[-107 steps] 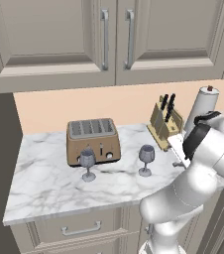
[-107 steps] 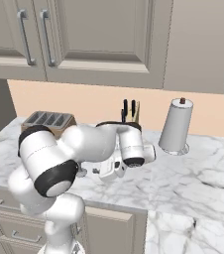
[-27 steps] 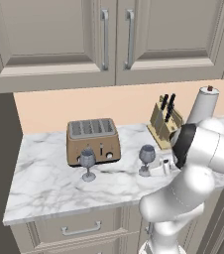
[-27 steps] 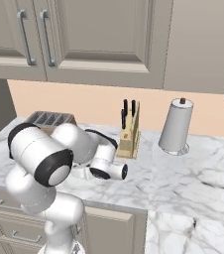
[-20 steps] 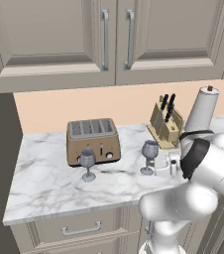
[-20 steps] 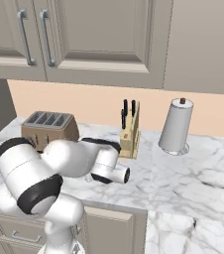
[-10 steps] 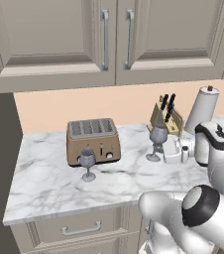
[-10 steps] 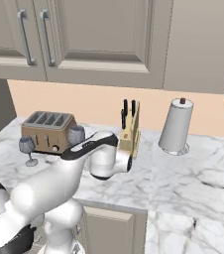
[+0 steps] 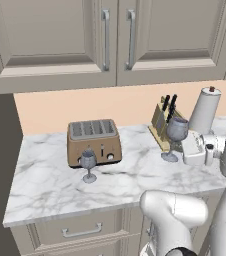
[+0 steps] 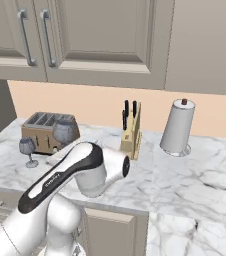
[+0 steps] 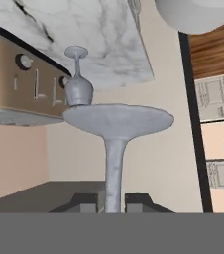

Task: Retrieve the wine glasses from the counter and place one next to each plate.

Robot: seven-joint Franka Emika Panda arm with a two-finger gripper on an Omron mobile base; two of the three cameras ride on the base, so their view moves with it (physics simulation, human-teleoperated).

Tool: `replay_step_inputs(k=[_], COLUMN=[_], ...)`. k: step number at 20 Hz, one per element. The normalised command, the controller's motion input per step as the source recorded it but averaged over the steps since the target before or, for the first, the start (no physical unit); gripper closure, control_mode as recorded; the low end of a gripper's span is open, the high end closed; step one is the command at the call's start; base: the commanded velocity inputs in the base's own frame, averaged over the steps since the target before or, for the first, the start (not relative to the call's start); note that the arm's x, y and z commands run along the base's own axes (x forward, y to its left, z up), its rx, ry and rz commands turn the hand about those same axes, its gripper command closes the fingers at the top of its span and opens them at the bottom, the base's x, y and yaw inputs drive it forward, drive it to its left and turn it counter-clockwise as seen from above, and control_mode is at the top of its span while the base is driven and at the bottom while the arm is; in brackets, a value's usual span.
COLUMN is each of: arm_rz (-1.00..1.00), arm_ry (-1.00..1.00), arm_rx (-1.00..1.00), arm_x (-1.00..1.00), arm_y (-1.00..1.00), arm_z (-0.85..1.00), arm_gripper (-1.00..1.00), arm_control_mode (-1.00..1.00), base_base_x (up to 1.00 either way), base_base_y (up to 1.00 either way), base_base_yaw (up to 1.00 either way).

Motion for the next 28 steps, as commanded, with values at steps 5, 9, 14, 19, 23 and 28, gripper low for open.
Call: replay_step_inputs(k=[5, 9, 14, 19, 23, 28], arm_rz=[-0.07, -0.03, 0.0, 0.0, 0.0, 0.0], arm_ry=[-0.14, -0.12, -0.11, -0.04, 0.0, 0.0], arm_rx=[-0.02, 0.0, 0.01, 0.0, 0.0, 0.0], arm_x=[-1.0, -0.75, -0.77, -0.2, 0.0, 0.0], arm_y=[0.01, 0.04, 0.0, 0.0, 0.0, 0.0], arm_z=[0.47, 0.61, 0.69, 0.18, 0.0, 0.0], arm_gripper=[1.0, 1.0, 1.0, 1.0, 1.0, 1.0], arm_control_mode=[-1.0, -1.0, -1.0, 1.0, 1.0, 1.0], base_base_x=[0.0, 0.0, 0.0, -0.8, -1.0, -0.94], base_base_y=[0.0, 0.0, 0.0, 0.28, 0.8, 1.0], base_base_yaw=[0.0, 0.0, 0.0, 0.07, 0.11, 0.26])
